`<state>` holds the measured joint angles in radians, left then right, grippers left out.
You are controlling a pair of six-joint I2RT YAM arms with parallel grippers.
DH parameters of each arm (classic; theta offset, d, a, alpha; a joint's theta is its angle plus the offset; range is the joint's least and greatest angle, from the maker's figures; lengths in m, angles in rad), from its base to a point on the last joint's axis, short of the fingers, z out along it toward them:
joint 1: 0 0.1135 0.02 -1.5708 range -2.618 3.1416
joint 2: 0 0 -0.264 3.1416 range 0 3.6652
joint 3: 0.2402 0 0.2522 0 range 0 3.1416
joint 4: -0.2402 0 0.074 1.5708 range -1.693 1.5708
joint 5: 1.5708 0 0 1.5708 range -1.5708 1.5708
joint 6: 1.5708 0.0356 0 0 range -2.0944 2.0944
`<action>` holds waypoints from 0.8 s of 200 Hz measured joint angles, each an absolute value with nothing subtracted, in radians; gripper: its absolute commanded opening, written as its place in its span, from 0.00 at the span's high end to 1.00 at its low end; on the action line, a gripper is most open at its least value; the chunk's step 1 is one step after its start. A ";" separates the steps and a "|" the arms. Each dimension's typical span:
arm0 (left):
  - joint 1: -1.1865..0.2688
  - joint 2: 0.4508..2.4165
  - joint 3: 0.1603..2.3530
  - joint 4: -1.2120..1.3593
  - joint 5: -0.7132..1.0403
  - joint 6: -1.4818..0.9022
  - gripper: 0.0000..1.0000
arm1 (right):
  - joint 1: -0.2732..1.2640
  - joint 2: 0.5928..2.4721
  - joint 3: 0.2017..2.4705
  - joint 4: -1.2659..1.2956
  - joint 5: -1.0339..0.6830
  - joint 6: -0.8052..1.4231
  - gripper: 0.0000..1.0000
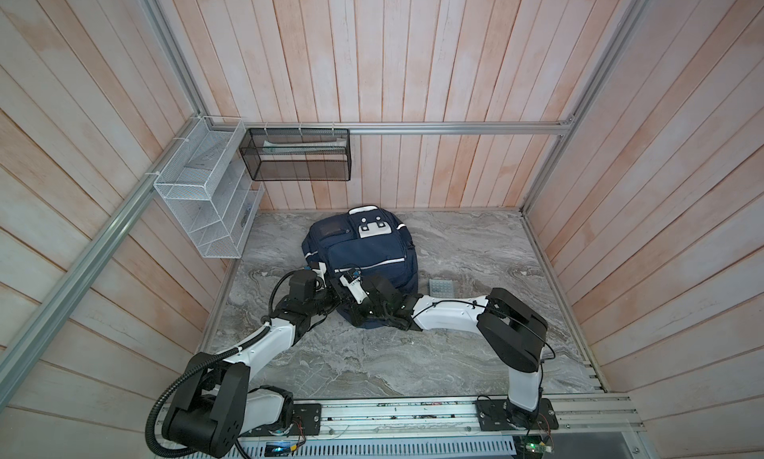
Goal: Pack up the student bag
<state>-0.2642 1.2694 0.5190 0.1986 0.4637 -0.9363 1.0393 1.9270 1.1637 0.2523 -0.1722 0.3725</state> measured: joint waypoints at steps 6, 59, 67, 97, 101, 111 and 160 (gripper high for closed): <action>-0.262 1.264 0.519 0.193 0.472 -0.937 1.00 | 1.040 1.917 1.153 0.258 -0.166 0.369 1.00; -0.258 1.195 0.535 0.133 0.572 -0.923 1.00 | 0.991 1.732 0.984 0.308 -0.212 0.329 1.00; -0.258 1.191 0.535 0.134 0.585 -0.920 1.00 | 0.970 1.708 0.960 0.314 -0.245 0.321 1.00; -0.184 1.184 0.537 0.068 0.575 -0.878 1.00 | 0.798 1.639 0.873 0.222 -0.246 0.284 1.00; -0.175 1.184 0.537 0.062 0.573 -0.874 1.00 | 0.761 1.639 0.868 0.204 -0.245 0.279 1.00; -0.164 1.184 0.537 0.053 0.572 -0.863 1.00 | 0.696 1.640 0.862 0.160 -0.247 0.264 1.00; -0.146 1.179 0.539 0.036 0.587 -0.839 1.00 | 0.636 1.640 0.893 0.085 -0.242 0.204 1.00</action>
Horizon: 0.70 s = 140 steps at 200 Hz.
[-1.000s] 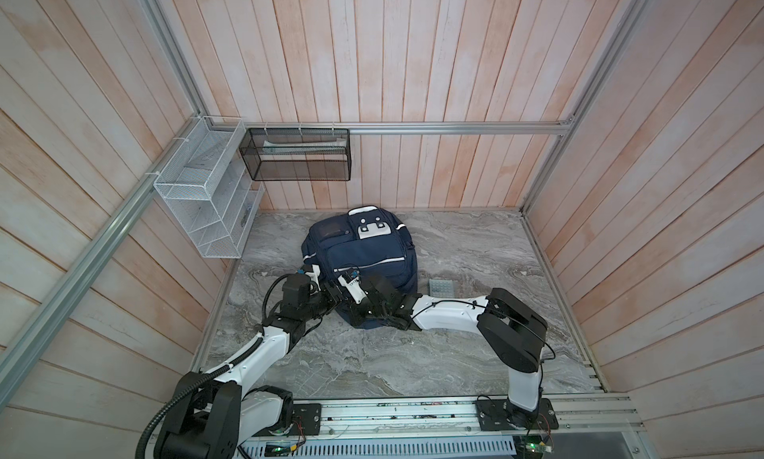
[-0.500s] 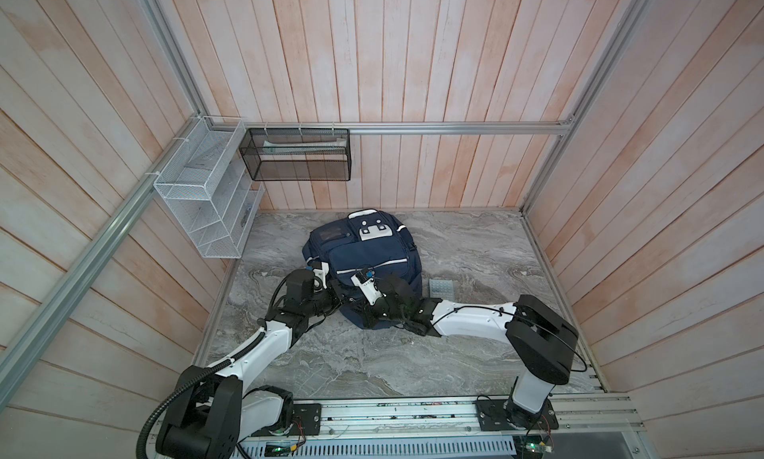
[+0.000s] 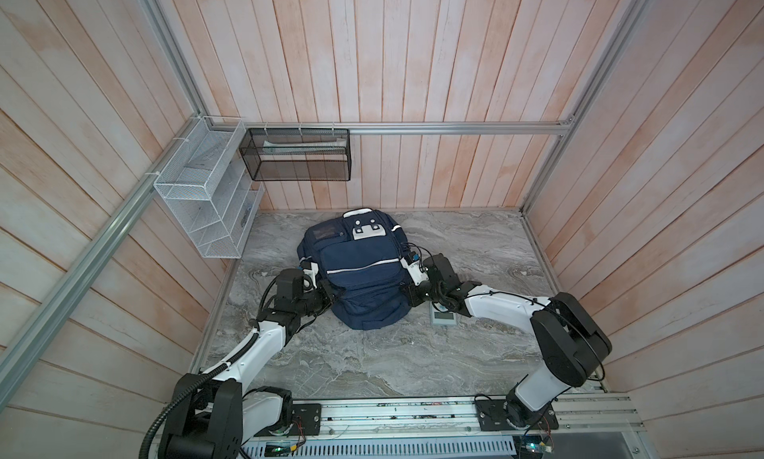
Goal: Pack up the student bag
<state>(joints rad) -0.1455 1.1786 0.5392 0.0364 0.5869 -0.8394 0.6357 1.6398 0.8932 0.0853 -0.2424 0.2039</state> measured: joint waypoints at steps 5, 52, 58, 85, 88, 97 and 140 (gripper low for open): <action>-0.135 1.179 0.542 0.032 0.596 -0.833 1.00 | 0.632 1.640 0.897 0.083 -0.245 0.203 1.00; 0.001 1.266 0.701 -0.132 0.624 -0.719 0.83 | 0.767 1.641 0.923 0.090 -0.200 0.241 1.00; 0.022 1.279 0.722 -0.145 0.621 -0.704 0.78 | 0.799 1.646 0.933 0.098 -0.189 0.257 1.00; 0.121 1.276 0.769 -0.155 0.529 -0.671 0.51 | 0.932 1.743 1.042 0.148 -0.180 0.338 1.00; 0.126 1.270 0.770 -0.157 0.514 -0.677 0.50 | 0.943 1.757 1.056 0.152 -0.181 0.347 1.00; 0.137 1.234 0.772 -0.178 0.471 -0.661 0.50 | 0.973 1.804 1.099 0.169 -0.183 0.371 1.00; 0.112 0.950 0.635 -0.193 0.492 -0.706 0.47 | 1.040 1.948 1.244 0.213 -0.200 0.436 1.00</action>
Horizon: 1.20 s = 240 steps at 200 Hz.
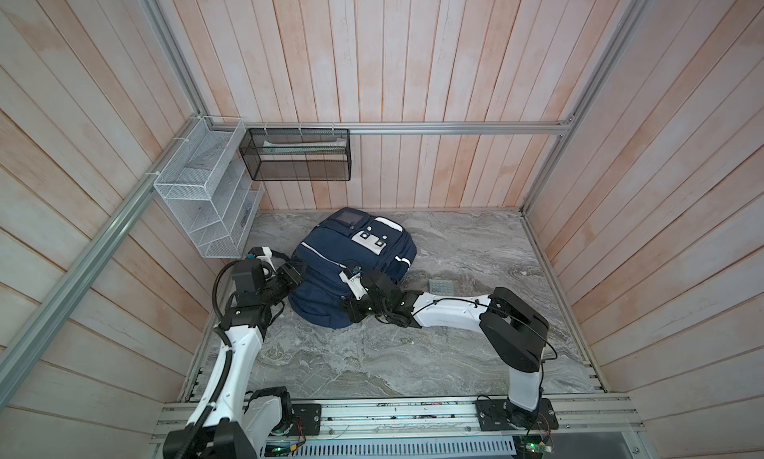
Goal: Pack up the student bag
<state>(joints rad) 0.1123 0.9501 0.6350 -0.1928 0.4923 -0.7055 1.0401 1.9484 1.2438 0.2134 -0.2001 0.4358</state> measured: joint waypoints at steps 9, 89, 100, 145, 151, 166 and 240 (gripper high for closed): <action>0.086 0.929 0.585 -0.168 0.514 -0.741 0.46 | 1.048 1.954 1.257 0.215 -0.200 0.438 1.00; -0.159 1.137 0.529 -0.033 0.471 -0.875 0.97 | 1.064 1.954 1.241 0.236 -0.200 0.437 1.00; -0.160 1.151 0.541 -0.042 0.466 -0.871 1.00 | 1.064 1.950 1.224 0.236 -0.196 0.431 1.00; -0.186 1.175 0.549 -0.041 0.529 -0.857 1.00 | 1.022 1.862 1.127 0.233 -0.216 0.374 1.00; -0.190 1.174 0.549 -0.035 0.544 -0.857 1.00 | 1.011 1.841 1.106 0.235 -0.228 0.365 1.00; -0.194 1.164 0.553 -0.033 0.548 -0.850 1.00 | 0.973 1.803 1.074 0.215 -0.251 0.339 1.00; -0.154 1.122 0.565 -0.120 0.535 -0.793 1.00 | 0.664 1.782 1.095 0.044 -0.253 0.202 1.00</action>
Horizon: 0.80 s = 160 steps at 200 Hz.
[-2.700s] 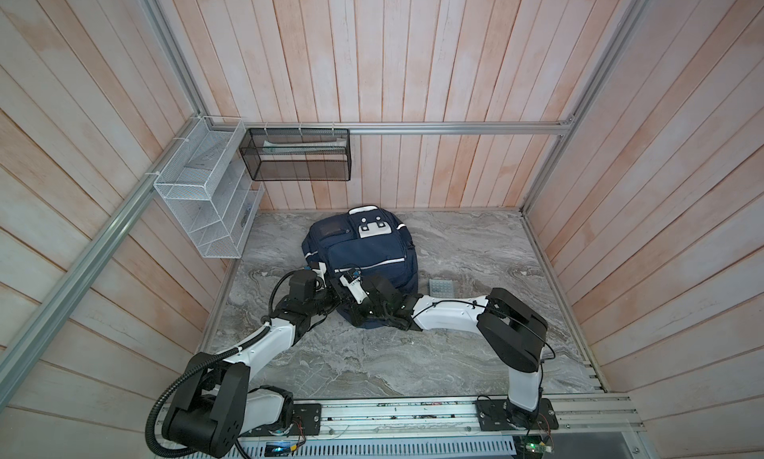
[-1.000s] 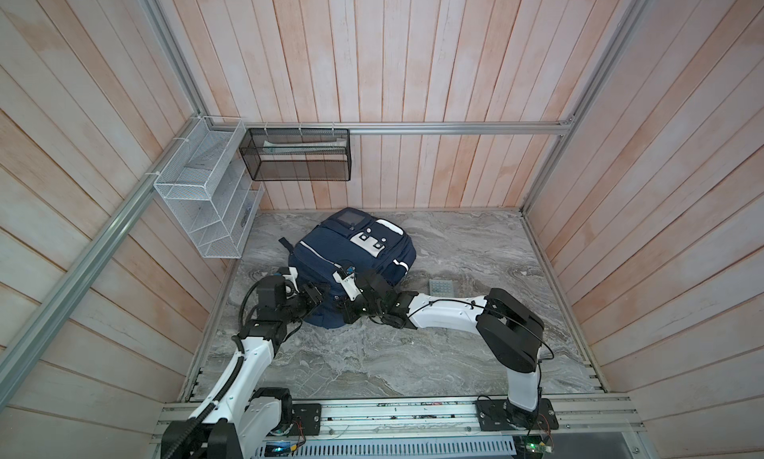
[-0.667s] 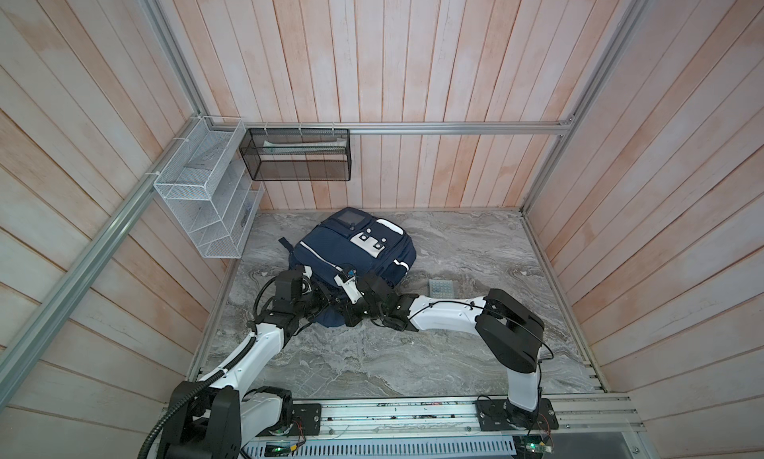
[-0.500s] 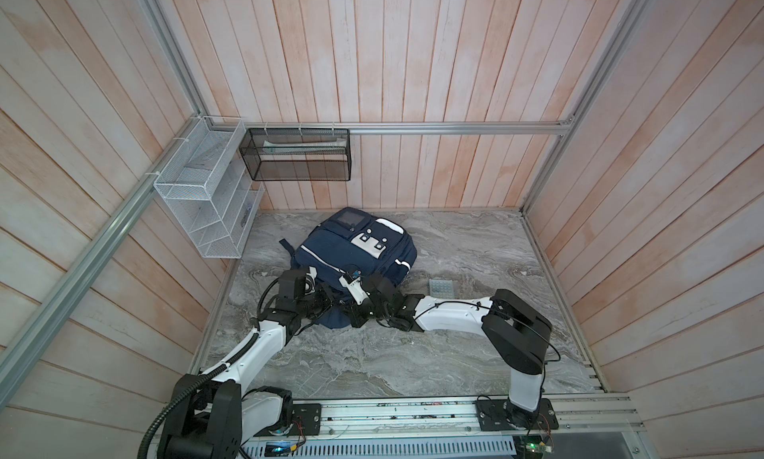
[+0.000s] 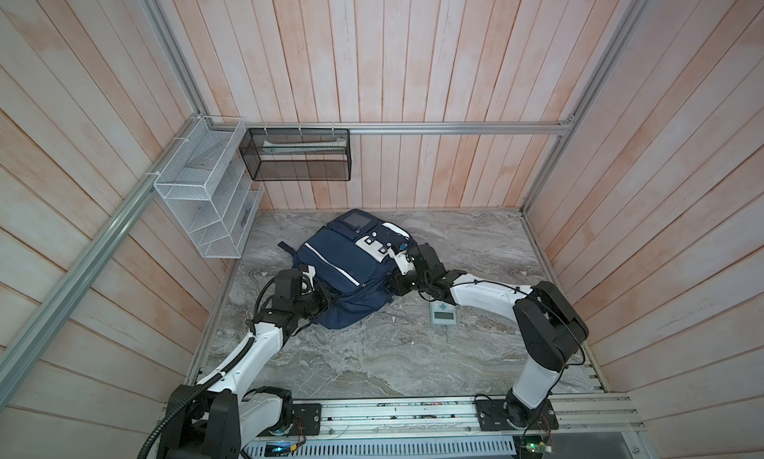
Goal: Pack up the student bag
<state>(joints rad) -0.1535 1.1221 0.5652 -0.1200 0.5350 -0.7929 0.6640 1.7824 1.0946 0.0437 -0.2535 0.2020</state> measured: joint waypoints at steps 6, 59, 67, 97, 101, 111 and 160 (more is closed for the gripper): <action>-0.154 1.117 0.571 -0.122 0.539 -0.789 1.00 | 0.658 1.794 1.114 0.022 -0.266 0.191 1.00; -0.075 1.096 0.587 -0.148 0.589 -0.738 1.00 | 0.641 1.847 1.201 -0.054 -0.361 0.129 1.00; -0.062 1.105 0.591 -0.153 0.600 -0.725 1.00 | 0.643 1.842 1.201 -0.059 -0.369 0.120 0.98; -0.017 1.159 0.645 -0.225 0.577 -0.673 0.59 | 0.660 1.775 1.168 -0.116 -0.241 0.073 0.40; -0.009 1.163 0.653 -0.234 0.569 -0.659 0.57 | 0.661 1.763 1.163 -0.129 -0.212 0.064 0.38; 0.012 1.170 0.677 -0.255 0.539 -0.654 0.55 | 0.667 1.740 1.158 -0.152 -0.154 0.048 0.34; 0.000 1.062 0.730 -0.307 0.395 -0.620 0.46 | 0.702 1.610 1.100 -0.024 -0.070 -0.198 0.35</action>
